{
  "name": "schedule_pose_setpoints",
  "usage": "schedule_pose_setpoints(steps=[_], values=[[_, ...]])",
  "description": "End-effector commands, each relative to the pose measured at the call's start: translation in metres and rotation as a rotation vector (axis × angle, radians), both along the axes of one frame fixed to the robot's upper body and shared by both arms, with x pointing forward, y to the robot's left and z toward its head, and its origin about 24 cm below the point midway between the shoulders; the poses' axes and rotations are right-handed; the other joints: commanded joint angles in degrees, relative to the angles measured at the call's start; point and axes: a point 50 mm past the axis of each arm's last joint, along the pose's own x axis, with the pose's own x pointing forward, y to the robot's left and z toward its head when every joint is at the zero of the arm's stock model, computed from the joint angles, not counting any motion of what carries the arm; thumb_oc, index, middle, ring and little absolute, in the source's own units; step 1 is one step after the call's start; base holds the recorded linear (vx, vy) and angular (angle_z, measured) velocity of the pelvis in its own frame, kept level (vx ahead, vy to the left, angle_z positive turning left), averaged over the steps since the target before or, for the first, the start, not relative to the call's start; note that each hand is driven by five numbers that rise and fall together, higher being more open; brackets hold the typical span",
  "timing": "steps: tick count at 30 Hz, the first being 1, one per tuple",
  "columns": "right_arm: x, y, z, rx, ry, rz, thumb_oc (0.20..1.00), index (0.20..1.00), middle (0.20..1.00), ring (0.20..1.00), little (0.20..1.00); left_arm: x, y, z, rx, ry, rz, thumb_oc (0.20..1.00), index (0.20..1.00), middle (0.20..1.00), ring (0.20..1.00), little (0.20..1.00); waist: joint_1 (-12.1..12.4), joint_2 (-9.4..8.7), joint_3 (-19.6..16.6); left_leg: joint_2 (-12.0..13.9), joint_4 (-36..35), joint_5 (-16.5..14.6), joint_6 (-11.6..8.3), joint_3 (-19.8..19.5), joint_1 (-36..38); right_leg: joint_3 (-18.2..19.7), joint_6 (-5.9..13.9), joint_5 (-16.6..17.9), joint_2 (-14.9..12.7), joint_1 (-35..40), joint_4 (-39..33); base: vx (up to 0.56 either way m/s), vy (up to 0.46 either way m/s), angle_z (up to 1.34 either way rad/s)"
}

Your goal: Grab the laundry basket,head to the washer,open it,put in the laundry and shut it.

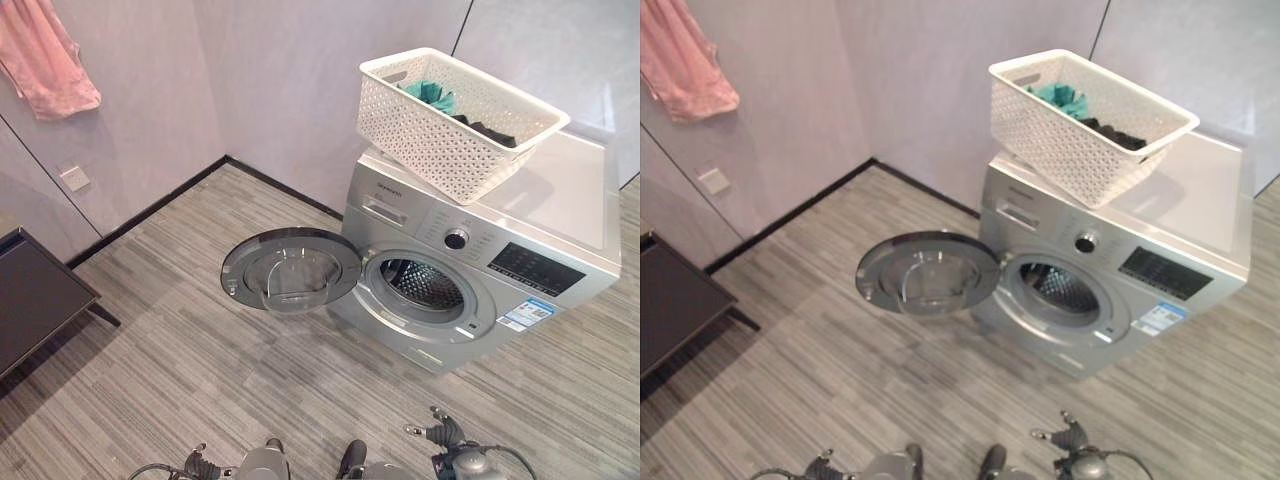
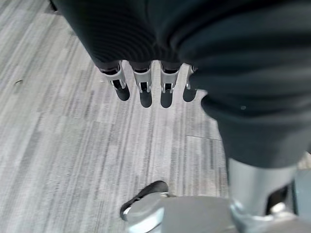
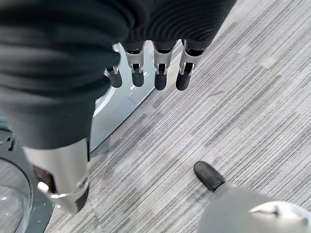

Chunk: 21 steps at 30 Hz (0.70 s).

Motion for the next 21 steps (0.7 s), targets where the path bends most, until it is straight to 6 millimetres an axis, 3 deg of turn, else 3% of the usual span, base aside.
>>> schedule_pose_setpoints(steps=[1,3,4,5,7,8,9,11,12,13,15,17,21], values=[[0.030,-0.015,0.017,-0.018,-0.117,-0.011,1.000,1.000,1.000,1.000,1.000,0.031,-0.025,0.006,-0.056,-0.086,-0.103,1.000,1.000,1.000,1.000,1.000,0.03,0.38,1.91,-3.16,9.95,4.15,-1.63,3.40,-0.10,1.98,0.84,-1.79,1.16,2.03,-1.49,0.08,-0.152,0.15],[0.029,-0.019,0.019,-0.019,-0.122,-0.016,1.000,1.000,1.000,1.000,1.000,0.037,-0.027,0.008,-0.058,-0.110,-0.105,1.000,1.000,1.000,1.000,1.000,0.09,0.69,2.53,-1.46,17.64,7.94,-3.89,3.34,-2.70,2.41,-0.37,-2.60,2.01,3.68,-2.06,0.07,-0.129,0.10],[0.029,-0.019,0.019,-0.019,-0.122,-0.016,1.000,1.000,1.000,1.000,1.000,0.037,-0.027,0.008,-0.058,-0.110,-0.105,1.000,1.000,1.000,1.000,1.000,0.07,0.76,2.53,-1.37,17.83,7.86,-3.93,3.27,-2.81,2.37,-0.41,-2.60,2.10,3.67,-2.08,0.04,-0.050,0.10],[0.033,-0.019,0.021,-0.020,-0.131,0.002,1.000,1.000,1.000,1.000,1.000,0.037,-0.027,0.008,-0.063,-0.111,-0.088,1.000,1.000,1.000,1.000,1.000,0.73,0.79,3.19,-1.29,24.56,10.31,-4.94,0.89,-5.29,3.57,-1.45,-3.35,2.35,5.04,-2.13,0.04,-0.006,0.01],[0.034,-0.020,0.022,-0.021,-0.136,0.008,1.000,1.000,1.000,1.000,1.000,0.037,-0.027,0.008,-0.064,-0.110,-0.083,1.000,1.000,1.000,1.000,1.000,0.64,1.06,3.27,-0.49,24.93,10.94,-4.72,0.29,-6.18,4.17,-1.47,-3.48,2.50,5.49,-2.50,0.05,0.040,-0.26],[0.029,-0.024,0.021,-0.016,-0.122,-0.011,1.000,1.000,1.000,1.000,1.000,0.034,-0.027,0.006,-0.062,-0.093,-0.077,1.000,1.000,1.000,1.000,1.000,0.21,1.11,3.03,3.71,19.60,11.58,-3.75,0.18,-7.07,4.94,-0.74,-3.48,1.98,5.86,-3.12,0.04,0.067,-0.46],[0.029,-0.024,0.021,-0.016,-0.122,-0.011,1.000,1.000,1.000,1.000,1.000,0.034,-0.027,0.006,-0.062,-0.093,-0.077,1.000,1.000,1.000,1.000,1.000,0.22,1.10,3.04,3.71,19.59,11.58,-3.75,0.19,-7.05,4.95,-0.74,-3.48,1.98,5.87,-3.12,0.09,0.190,-0.48],[0.024,-0.027,0.018,-0.010,-0.106,-0.036,1.000,1.000,1.000,1.000,1.000,0.029,-0.020,0.004,-0.036,-0.063,-0.069,1.000,1.000,1.000,1.000,1.000,1.03,0.90,2.43,3.09,4.74,9.17,-2.16,-5.48,-6.18,7.56,1.06,-3.59,0.74,5.11,-2.84,0.10,0.216,-0.35],[0.024,-0.027,0.018,-0.010,-0.106,-0.036,1.000,1.000,1.000,1.000,1.000,0.029,-0.020,0.004,-0.036,-0.063,-0.069,1.000,1.000,1.000,1.000,1.000,1.02,0.85,2.41,3.04,4.62,9.25,-2.15,-5.46,-6.14,7.56,1.06,-3.60,0.70,5.09,-2.83,0.12,0.205,-0.46],[0.016,-0.030,0.015,-0.012,-0.077,-0.045,1.000,1.000,1.000,1.000,1.000,0.026,-0.020,0.002,-0.039,-0.039,-0.070,1.000,1.000,1.000,1.000,1.000,0.90,1.36,2.54,4.52,-0.12,10.37,-3.41,-7.26,-6.20,8.35,2.00,-3.49,-0.20,5.22,-2.33,0.11,0.164,-0.45],[0.005,-0.028,0.009,0.020,-0.028,-0.066,1.000,1.000,1.000,1.000,1.000,0.015,-0.014,-0.001,-0.024,0.009,-0.053,1.000,1.000,1.000,1.000,1.000,-0.17,1.59,1.99,3.28,-4.11,7.76,-3.40,-5.23,-0.63,8.17,3.27,-2.81,-1.51,5.58,-1.92,0.12,0.233,-0.39],[0.000,-0.028,0.006,0.048,-0.005,-0.108,1.000,1.000,1.000,1.000,1.000,0.011,-0.012,-0.002,-0.019,0.038,-0.072,1.000,1.000,1.000,1.000,1.000,0.01,1.36,1.66,1.19,-6.35,7.15,-2.58,-4.88,1.49,9.27,4.19,-1.64,-3.01,4.30,-1.06,0.02,0.239,-0.31],[0.002,-0.028,0.006,0.058,0.003,-0.098,1.000,1.000,1.000,1.000,1.000,0.002,-0.005,-0.003,-0.008,0.070,-0.080,1.000,1.000,1.000,1.000,1.000,0.66,0.74,1.09,-0.12,-8.46,6.33,-1.04,-2.12,3.62,11.06,5.30,-0.93,-4.63,3.59,-0.51,0.03,0.168,-0.46]])
